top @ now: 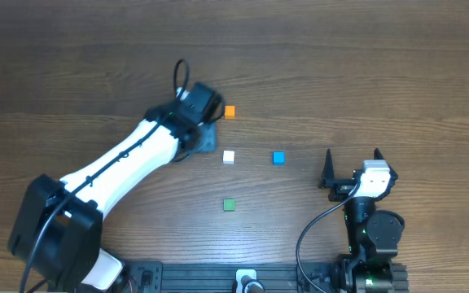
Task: Stack Cubes
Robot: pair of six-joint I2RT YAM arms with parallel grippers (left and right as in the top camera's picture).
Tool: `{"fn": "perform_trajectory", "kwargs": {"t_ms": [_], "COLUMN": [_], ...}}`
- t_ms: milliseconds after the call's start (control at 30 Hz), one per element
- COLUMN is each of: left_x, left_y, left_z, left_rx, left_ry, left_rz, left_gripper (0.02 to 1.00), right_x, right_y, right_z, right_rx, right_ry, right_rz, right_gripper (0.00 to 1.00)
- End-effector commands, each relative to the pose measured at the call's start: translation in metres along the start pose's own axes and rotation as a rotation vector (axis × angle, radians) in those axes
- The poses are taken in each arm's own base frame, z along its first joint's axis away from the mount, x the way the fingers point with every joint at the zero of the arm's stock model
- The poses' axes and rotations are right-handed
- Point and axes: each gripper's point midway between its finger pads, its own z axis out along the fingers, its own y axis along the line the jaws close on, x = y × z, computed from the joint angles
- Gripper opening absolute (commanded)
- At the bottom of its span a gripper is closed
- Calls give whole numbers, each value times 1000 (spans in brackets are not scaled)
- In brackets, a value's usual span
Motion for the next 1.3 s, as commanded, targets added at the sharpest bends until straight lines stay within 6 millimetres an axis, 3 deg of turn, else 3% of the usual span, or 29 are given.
{"fn": "perform_trajectory", "kwargs": {"t_ms": [33, 200, 467, 1300], "left_x": [-14, -1, 22, 39], "left_y": [-34, -58, -63, -70], "left_z": [-20, -11, 16, 22], "left_rx": [42, 42, -2, -15], "left_ry": [-38, -3, 77, 119], "left_rz": [-57, -16, 12, 42], "left_gripper": [104, 106, 106, 104], "right_x": [2, 2, 2, 2], "right_y": [-3, -3, -3, -3], "right_z": [0, 0, 0, 0], "right_rx": [13, 13, 13, 13], "right_ry": [0, 0, 0, 0], "right_rz": [-4, -4, -4, -4], "right_gripper": [993, 991, 991, 993]}}
